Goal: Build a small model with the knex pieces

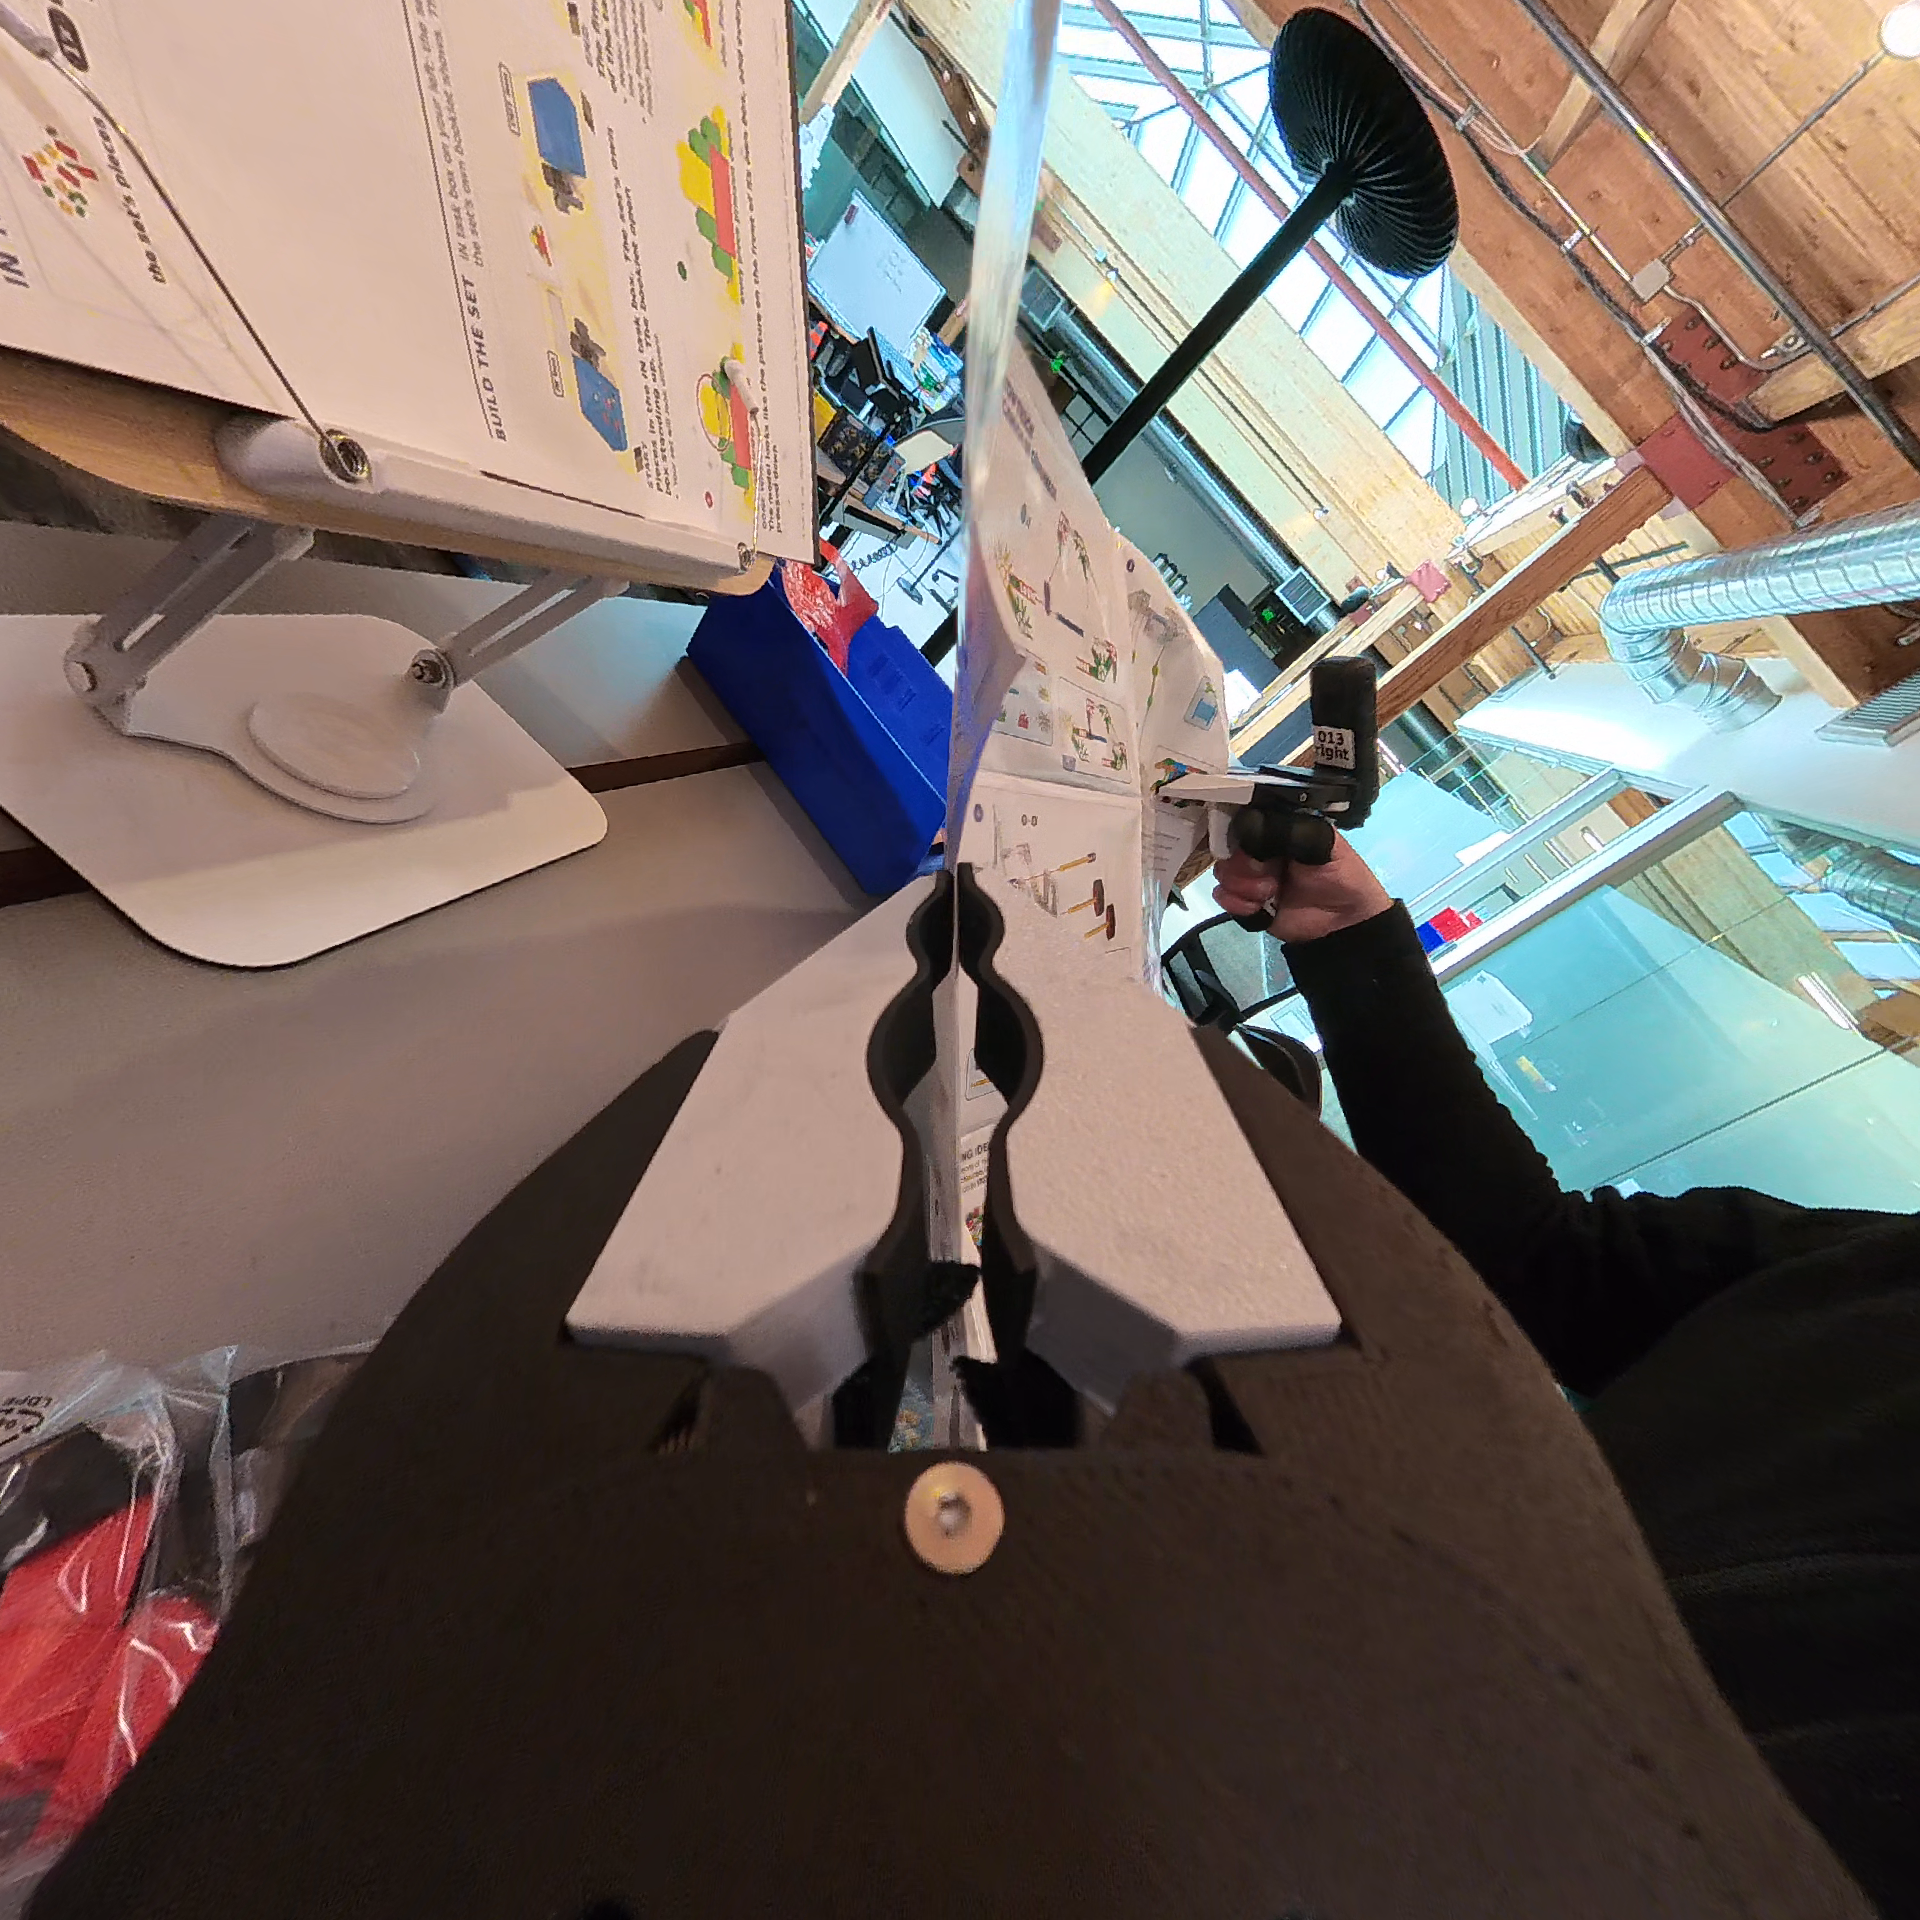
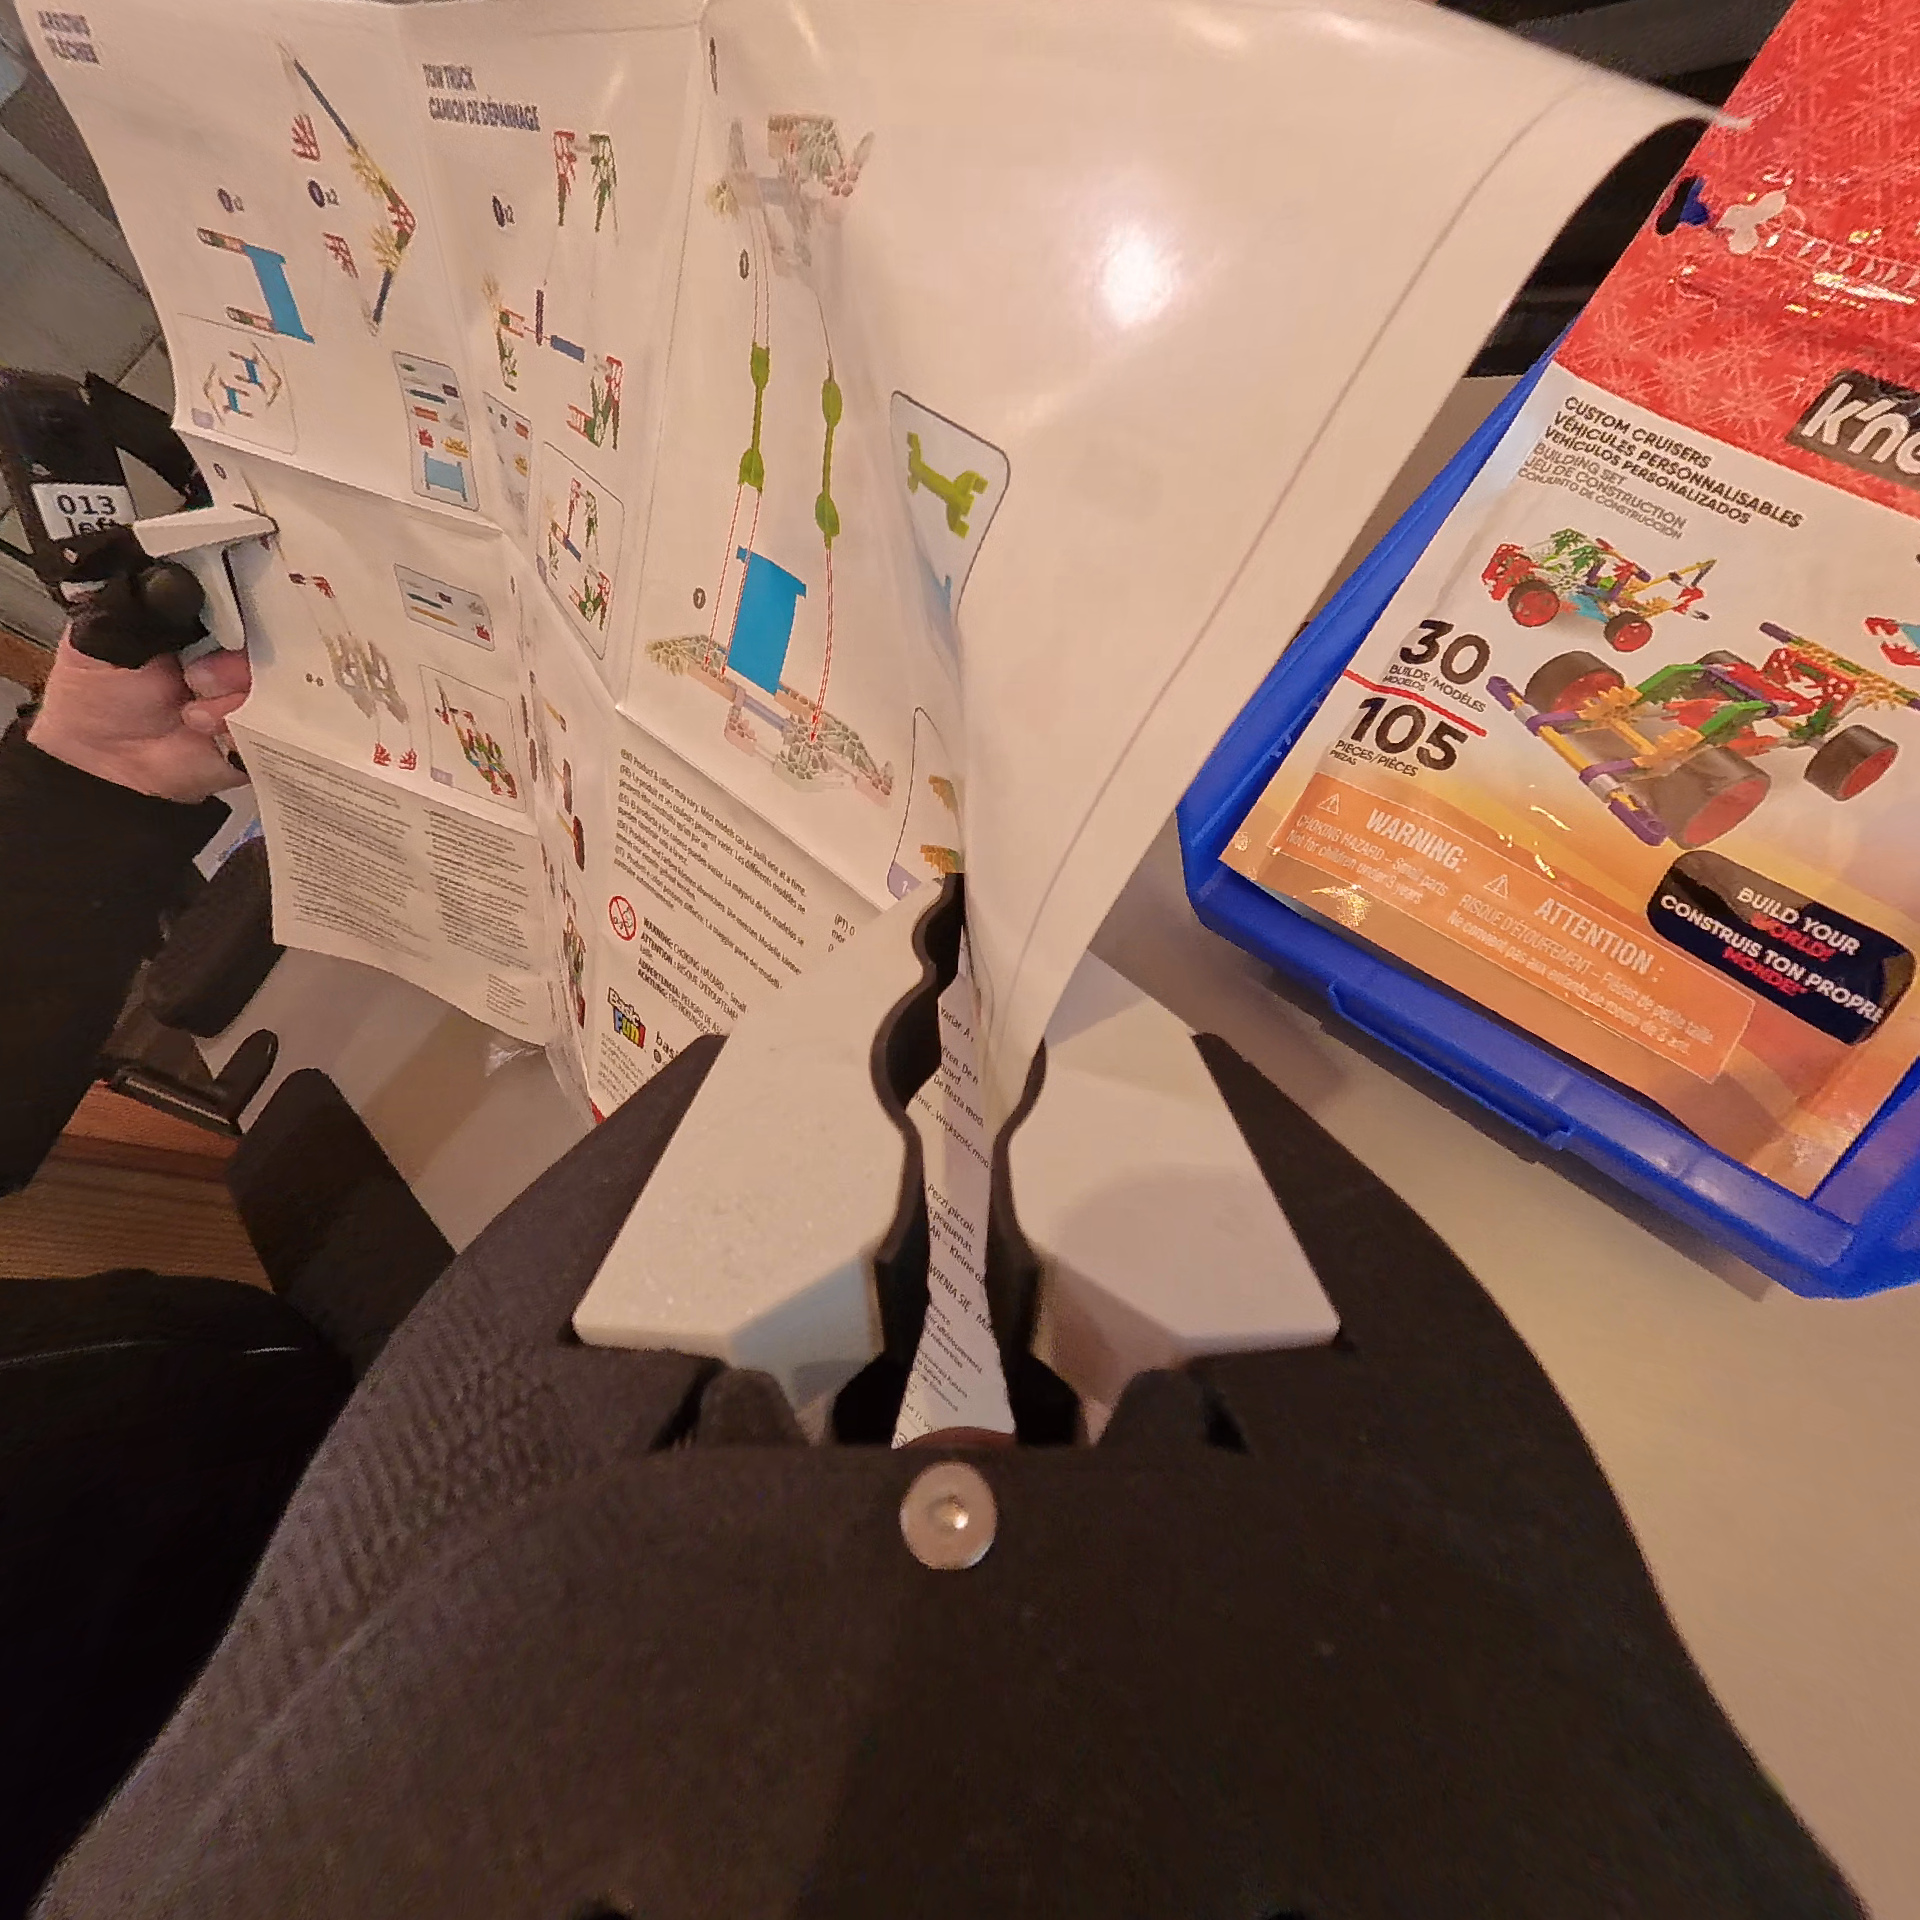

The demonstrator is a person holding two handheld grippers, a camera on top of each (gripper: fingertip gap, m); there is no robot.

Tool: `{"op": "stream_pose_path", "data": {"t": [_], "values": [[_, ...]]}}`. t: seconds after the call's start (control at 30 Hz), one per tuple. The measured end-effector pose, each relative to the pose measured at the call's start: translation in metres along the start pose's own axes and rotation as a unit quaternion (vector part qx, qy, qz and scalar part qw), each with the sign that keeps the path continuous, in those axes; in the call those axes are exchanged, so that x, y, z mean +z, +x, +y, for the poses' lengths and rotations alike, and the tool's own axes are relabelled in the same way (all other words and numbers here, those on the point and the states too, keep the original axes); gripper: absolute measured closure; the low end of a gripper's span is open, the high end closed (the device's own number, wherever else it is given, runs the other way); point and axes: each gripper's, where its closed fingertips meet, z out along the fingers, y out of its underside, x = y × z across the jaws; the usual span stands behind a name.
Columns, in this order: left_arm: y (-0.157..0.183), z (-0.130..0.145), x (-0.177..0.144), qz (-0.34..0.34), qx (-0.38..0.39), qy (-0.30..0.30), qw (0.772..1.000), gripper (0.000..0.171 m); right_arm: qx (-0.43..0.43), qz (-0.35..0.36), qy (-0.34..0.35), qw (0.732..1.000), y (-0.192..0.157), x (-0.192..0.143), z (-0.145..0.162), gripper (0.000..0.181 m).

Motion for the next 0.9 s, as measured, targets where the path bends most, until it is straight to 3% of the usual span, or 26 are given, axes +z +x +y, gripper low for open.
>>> {"op": "stream_pose_path", "data": {"t": [0.33, 0.5, 0.6, 0.9], "values": [[-0.009, 0.001, -0.008, -0.016, 0.002, 0.002, 1.000, 0.171, -0.022, 0.019, 0.007, 1.000, 0.001, 0.008, -0.004, 0.181], [-0.021, 0.001, -0.016, -0.062, 0.023, -0.004, 0.998, 0.171, -0.022, 0.044, 0.017, 0.999, 0.006, 0.011, -0.010, 0.181], [-0.027, 0.001, -0.016, -0.079, 0.023, 0.001, 0.997, 0.171, -0.051, 0.081, 0.013, 0.995, 0.007, 0.019, -0.014, 0.181], [-0.039, 0.010, -0.022, -0.090, 0.019, -0.002, 0.996, 0.171, -0.069, 0.082, 0.005, 0.994, 0.003, 0.045, -0.012, 0.181]]}}
